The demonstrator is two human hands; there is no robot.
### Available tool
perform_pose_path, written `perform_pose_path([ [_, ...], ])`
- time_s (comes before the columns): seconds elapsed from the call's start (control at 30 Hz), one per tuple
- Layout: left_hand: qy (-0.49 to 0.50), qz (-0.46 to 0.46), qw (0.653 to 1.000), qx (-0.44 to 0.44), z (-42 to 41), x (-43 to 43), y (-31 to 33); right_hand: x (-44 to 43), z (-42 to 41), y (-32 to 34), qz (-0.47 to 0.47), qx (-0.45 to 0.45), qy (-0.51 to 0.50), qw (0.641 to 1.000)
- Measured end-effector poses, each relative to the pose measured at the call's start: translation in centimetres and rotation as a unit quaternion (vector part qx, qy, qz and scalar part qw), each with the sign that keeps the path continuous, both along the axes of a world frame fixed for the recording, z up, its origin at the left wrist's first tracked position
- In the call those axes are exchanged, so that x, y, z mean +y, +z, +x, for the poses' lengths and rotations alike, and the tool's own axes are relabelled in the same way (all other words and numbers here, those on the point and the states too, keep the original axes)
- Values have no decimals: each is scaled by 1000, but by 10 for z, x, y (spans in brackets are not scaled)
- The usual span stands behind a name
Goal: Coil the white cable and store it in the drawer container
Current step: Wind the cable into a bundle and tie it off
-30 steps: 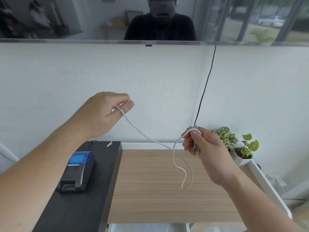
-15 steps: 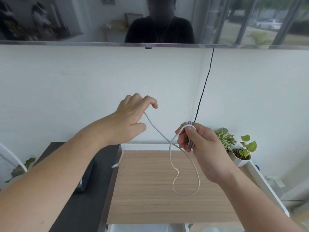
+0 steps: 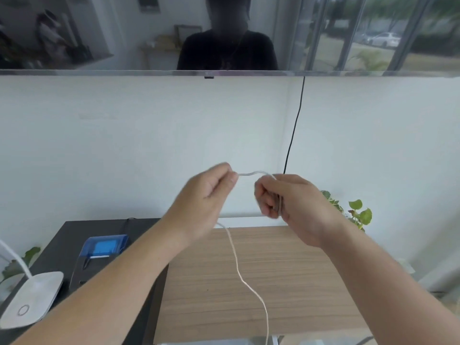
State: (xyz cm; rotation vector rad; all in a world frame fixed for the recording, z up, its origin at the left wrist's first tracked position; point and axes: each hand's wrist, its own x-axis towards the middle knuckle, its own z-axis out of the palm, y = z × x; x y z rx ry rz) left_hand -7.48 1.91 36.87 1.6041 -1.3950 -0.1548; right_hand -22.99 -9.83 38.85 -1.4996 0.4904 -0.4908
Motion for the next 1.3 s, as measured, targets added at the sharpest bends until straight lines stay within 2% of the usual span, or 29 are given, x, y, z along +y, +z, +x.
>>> perform_pose_path([
  [0.03, 25, -8, 997, -72, 8, 2, 3, 0, -6, 4, 75, -17, 84, 994],
  [0.07, 39, 4, 991, -126, 11, 5, 2, 2, -12, 12, 152, -53, 171, 972],
  [0.1, 43, 28, 986, -160, 8, 6, -1, 3, -14, 21, 204, -103, 243, 943],
  [0.13, 37, 51, 984, -168, -1, 6, -8, 2, -12, 29, 214, -153, 286, 921],
  [0.17, 20, 68, 987, -146, -15, 7, -16, -1, -6, 37, 187, -190, 294, 918],
  [0.2, -4, 72, 992, -99, -31, 8, -25, -5, 2, 43, 126, -202, 265, 934],
  [0.27, -23, 73, 997, -31, -59, 11, -33, -14, 17, 42, -39, -163, 135, 977],
  [0.33, -21, 64, 997, -35, -65, 13, -23, -19, 26, 28, -179, -81, 61, 979],
  [0.4, -11, 47, 996, -81, -51, 15, 1, -14, 23, 5, -261, -18, 103, 960],
  [0.47, 30, 49, 986, -158, -26, 20, 25, -11, 14, -14, -254, -15, 157, 954],
  [0.53, 69, 64, 960, -266, -2, 23, 38, -9, 5, -20, -198, -29, 191, 961],
  [0.6, 29, 86, 949, -302, 12, 21, 38, -5, -1, -16, -115, -44, 239, 963],
  [0.63, -10, 90, 959, -267, 16, 19, 33, -2, -3, -11, -60, -64, 271, 959],
  [0.73, -93, 121, 985, -82, 14, 11, 6, 8, -3, 9, 67, -150, 337, 927],
  [0.83, -103, 182, 977, 34, -8, 9, -35, 12, 6, 29, 88, -242, 359, 897],
  [0.9, -106, 221, 968, 51, -29, 11, -57, 5, 17, 35, 43, -260, 311, 913],
  [1.0, -105, 226, 967, -54, -59, 25, -67, -20, 36, 24, -114, -174, 128, 970],
  [1.07, -67, 190, 972, -119, -71, 34, -52, -36, 42, 6, -224, -68, 46, 971],
  [1.1, -50, 158, 977, -135, -71, 37, -39, -40, 42, -5, -253, -21, 44, 966],
  [1.2, 7, 71, 980, -186, -50, 37, 1, -32, 23, -42, -260, 40, 124, 957],
  [1.3, 72, 31, 958, -276, -12, 29, 21, -5, -3, -67, -142, 8, 197, 970],
])
